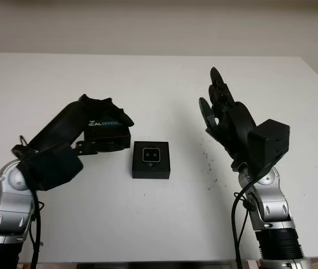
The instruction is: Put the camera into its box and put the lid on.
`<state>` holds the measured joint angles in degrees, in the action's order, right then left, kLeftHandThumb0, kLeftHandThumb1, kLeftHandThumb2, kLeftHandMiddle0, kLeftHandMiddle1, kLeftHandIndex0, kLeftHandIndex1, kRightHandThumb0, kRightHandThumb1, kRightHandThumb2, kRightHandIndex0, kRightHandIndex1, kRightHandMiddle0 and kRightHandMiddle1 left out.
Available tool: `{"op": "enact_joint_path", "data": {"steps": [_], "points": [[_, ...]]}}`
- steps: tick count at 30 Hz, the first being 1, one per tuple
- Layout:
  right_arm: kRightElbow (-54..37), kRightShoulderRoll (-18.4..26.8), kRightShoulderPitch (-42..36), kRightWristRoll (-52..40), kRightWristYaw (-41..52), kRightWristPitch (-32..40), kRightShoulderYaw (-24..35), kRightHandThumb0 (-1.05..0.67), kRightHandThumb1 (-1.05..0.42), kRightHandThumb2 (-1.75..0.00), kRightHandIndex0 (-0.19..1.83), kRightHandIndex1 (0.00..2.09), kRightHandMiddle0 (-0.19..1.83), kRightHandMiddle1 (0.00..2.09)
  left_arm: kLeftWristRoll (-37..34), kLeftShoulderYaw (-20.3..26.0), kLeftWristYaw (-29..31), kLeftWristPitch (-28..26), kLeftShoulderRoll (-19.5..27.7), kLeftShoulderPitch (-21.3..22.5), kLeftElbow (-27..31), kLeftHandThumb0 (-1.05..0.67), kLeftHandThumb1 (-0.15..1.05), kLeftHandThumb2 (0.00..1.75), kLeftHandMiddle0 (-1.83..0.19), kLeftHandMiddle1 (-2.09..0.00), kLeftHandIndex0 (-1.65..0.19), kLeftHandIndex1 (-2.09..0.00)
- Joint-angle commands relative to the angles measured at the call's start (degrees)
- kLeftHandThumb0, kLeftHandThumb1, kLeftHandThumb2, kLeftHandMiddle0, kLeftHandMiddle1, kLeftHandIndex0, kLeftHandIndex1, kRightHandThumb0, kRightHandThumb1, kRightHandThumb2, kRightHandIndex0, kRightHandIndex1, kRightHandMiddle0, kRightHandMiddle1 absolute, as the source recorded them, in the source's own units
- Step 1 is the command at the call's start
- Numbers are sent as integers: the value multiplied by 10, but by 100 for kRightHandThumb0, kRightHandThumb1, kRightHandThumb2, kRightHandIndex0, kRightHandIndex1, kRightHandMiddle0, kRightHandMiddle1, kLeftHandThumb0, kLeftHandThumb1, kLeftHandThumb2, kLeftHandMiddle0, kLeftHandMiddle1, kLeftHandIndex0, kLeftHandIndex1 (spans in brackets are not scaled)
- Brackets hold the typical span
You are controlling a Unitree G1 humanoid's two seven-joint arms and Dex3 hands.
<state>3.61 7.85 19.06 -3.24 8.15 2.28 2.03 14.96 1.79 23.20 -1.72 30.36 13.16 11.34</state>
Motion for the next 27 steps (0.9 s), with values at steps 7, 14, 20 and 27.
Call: {"op": "enact_joint_path", "data": {"steps": [7,14,20,27], "points": [[15,-6,17,-12,-1,-7,10,-78,-105,-65,-17,4,-16,2,-3,-42,-24,102,-21,38,-76,-14,102,5,-36,-143,-30,-133],[26,-6,17,-12,-2,-20,12,-79,-105,-63,-17,4,-15,3,-15,-55,-49,146,-56,35,-109,-15,103,6,-33,-154,-28,-138],[34,-3,18,-7,-3,-27,11,-78,-105,-62,-16,5,-14,4,-25,-64,-68,202,-81,27,-143,-14,105,8,-29,-160,-23,-146],[34,-5,16,-6,-6,-32,10,-76,-105,-62,-16,5,-14,4,-27,-75,-63,209,-89,19,-154,-16,105,8,-27,-162,-19,-149]]}}
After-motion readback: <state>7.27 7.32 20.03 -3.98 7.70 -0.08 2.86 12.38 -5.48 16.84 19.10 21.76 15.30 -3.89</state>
